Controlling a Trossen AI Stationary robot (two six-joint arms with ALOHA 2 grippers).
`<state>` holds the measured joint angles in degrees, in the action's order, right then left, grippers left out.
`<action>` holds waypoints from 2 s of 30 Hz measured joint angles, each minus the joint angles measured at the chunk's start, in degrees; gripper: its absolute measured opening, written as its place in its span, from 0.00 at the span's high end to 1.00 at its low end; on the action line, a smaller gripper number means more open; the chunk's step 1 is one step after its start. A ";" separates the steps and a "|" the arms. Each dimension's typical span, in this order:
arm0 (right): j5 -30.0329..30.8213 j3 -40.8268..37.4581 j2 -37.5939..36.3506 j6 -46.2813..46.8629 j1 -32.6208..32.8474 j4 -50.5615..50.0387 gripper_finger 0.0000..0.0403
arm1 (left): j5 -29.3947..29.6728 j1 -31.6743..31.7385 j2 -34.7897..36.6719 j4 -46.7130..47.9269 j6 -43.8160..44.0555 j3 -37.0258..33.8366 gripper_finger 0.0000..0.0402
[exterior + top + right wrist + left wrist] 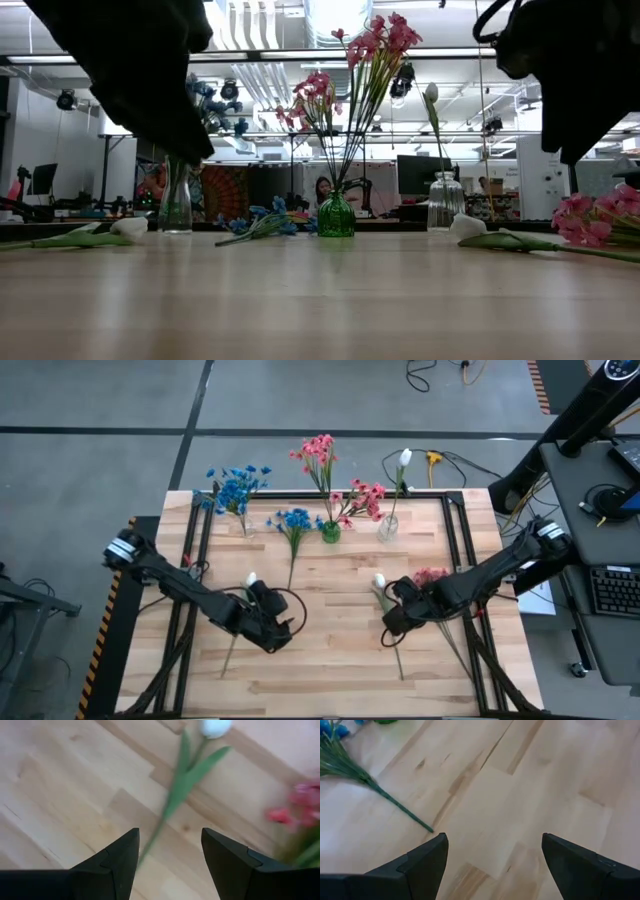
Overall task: Sort flowers into vase by color
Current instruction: Put the right white flower into the right transparent vase
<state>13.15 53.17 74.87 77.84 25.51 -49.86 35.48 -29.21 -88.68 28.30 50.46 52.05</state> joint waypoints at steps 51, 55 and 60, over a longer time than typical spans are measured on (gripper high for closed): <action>-4.17 3.78 13.75 -11.97 -8.85 7.24 0.96 | 3.02 0.22 -0.68 -3.92 -14.42 -0.04 0.25; 3.30 3.65 8.01 -13.40 -7.93 7.15 0.96 | 2.99 0.22 -0.68 -5.21 -14.47 -0.07 0.25; 20.40 2.78 2.12 -15.62 -5.68 8.74 0.96 | 2.91 0.22 -0.68 -7.52 -16.64 -0.07 0.25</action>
<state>33.56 55.95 76.99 62.21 19.83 -41.12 38.40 -28.99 -89.36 20.78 33.81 51.99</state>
